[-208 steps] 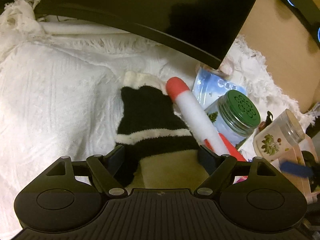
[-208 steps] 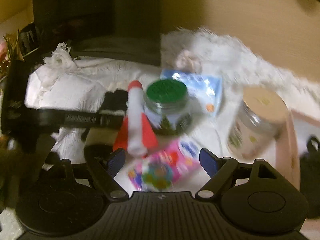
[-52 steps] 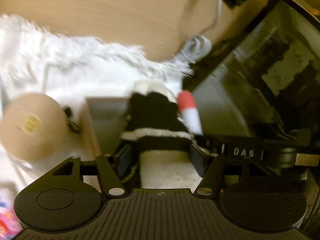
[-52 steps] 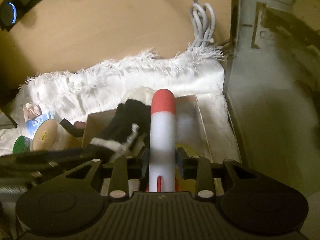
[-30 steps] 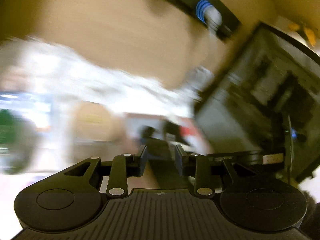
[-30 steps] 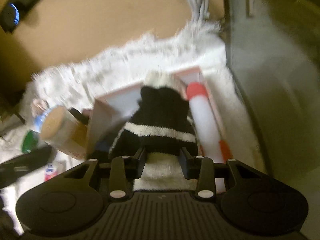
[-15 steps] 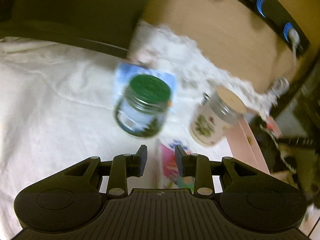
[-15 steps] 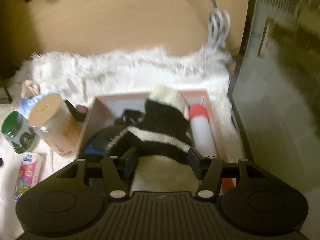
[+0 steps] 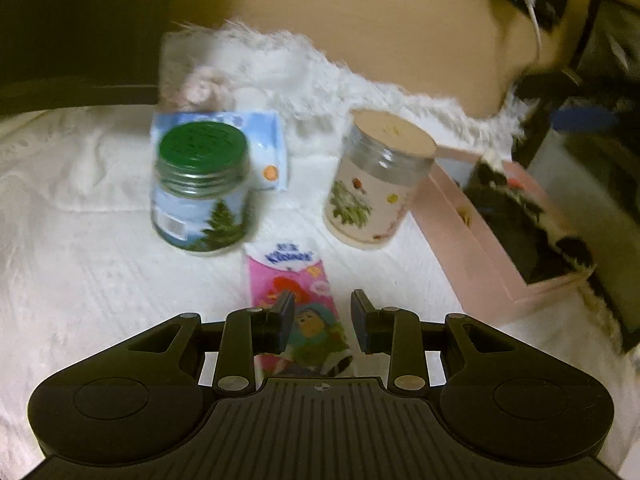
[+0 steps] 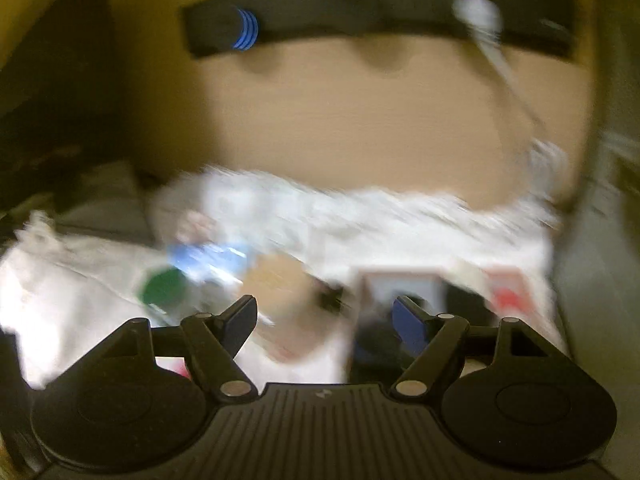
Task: Organize soft objects
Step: 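Move both tools back over the cloth toward the remaining items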
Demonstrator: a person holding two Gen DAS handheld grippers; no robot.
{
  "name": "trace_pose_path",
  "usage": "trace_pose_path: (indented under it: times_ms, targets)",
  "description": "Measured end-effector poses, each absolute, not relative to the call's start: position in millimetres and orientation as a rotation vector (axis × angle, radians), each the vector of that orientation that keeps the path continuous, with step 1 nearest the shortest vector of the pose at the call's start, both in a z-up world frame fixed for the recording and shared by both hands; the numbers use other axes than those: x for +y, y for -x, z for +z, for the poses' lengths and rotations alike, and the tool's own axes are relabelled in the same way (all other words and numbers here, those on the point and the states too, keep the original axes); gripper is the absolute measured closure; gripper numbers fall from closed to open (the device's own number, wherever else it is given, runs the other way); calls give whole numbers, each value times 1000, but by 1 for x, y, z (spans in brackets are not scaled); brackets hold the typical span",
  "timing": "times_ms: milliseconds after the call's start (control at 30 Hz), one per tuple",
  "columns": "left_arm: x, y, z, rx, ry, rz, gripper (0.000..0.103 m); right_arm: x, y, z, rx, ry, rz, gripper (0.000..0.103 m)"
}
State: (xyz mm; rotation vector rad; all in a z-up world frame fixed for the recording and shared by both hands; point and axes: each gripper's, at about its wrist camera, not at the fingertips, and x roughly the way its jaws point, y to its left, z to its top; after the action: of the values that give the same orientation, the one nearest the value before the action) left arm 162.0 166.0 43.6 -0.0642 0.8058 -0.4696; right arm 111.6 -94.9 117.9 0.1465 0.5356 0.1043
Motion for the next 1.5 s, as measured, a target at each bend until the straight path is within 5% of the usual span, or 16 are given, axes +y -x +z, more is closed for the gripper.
trace_pose_path:
  times_ms: [100, 200, 500, 667, 1067, 1500]
  targets:
    - [191, -159, 58, 782, 117, -471, 68, -56, -153, 143, 582, -110, 229, 29]
    - [223, -153, 69, 761, 168, -476, 68, -7, -206, 157, 633, -54, 384, 49]
    - [313, -130, 56, 762, 333, -343, 68, 96, -318, 133, 700, 408, 570, 52]
    - [312, -132, 38, 783, 344, -379, 68, 117, -353, 91, 750, 523, 519, 95]
    - [223, -171, 49, 828, 266, -526, 68, 33, -223, 195, 562, 276, 414, 96]
    - [145, -192, 36, 912, -44, -409, 66, -50, -114, 112, 632, 19, 258, 96]
